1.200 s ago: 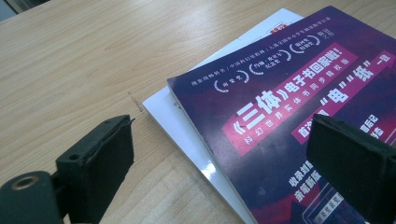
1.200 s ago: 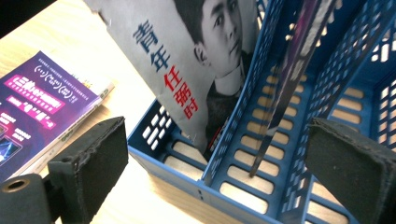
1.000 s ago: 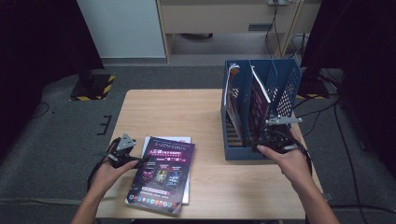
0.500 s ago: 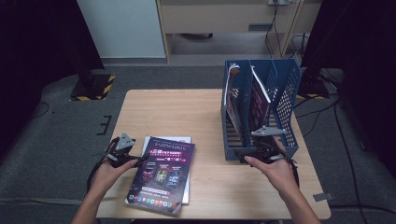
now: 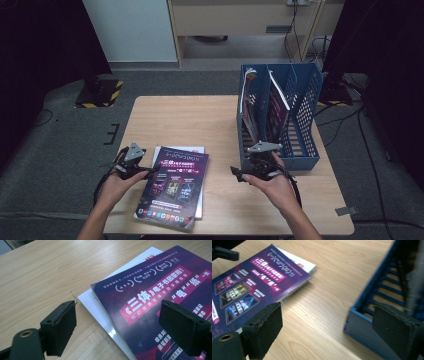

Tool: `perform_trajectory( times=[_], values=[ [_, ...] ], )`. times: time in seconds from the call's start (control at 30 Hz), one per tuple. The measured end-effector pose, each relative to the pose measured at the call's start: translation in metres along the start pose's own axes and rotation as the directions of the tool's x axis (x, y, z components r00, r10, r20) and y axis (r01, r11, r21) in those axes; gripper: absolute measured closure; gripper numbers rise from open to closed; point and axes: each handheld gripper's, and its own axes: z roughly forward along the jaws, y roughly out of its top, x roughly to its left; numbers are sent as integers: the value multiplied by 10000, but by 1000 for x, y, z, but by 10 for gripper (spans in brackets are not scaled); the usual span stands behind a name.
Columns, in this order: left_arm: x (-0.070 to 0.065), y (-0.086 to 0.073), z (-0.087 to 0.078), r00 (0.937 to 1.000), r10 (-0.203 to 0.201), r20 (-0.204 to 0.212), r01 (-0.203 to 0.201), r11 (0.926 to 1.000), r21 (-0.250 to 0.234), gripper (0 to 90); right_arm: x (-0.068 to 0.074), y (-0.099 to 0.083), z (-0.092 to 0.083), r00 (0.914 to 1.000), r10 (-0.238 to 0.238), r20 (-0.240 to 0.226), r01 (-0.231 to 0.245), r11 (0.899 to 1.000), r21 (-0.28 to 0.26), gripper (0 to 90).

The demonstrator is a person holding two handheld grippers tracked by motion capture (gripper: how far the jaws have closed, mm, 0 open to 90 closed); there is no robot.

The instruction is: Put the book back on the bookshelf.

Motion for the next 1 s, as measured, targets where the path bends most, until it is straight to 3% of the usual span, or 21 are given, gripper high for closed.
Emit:
perform_trajectory(
  times=[0.17, 0.4, 0.63, 0.8, 1.0],
  values=[
    [-2, 0, 1, 9999, -23, 126, 23, 10000, -8, 156, 13, 0, 14, 9994, -146, -322, 149, 9999, 84, 104],
    [-6, -1, 9, 9993, 82, 377, -95, 9993, 352, 155, 31, 1, 40, 9963, -345, -789, 366, 9990, 247, 104],
    [-11, -1, 20, 9974, 74, 715, -124, 9975, 701, 148, 45, 1, 69, 9932, -161, -1152, 195, 9994, 283, 105],
    [-13, -4, 25, 9946, -58, 1035, -52, 9944, 1059, 125, 46, -3, 81, 9935, -64, -1139, 98, 9995, 293, 110],
    [-11, -5, 28, 9917, -479, 1197, 342, 9929, 1139, 99, 47, -11, 87, 9925, 119, -1218, -136, 9998, -134, 111]
  ],
)
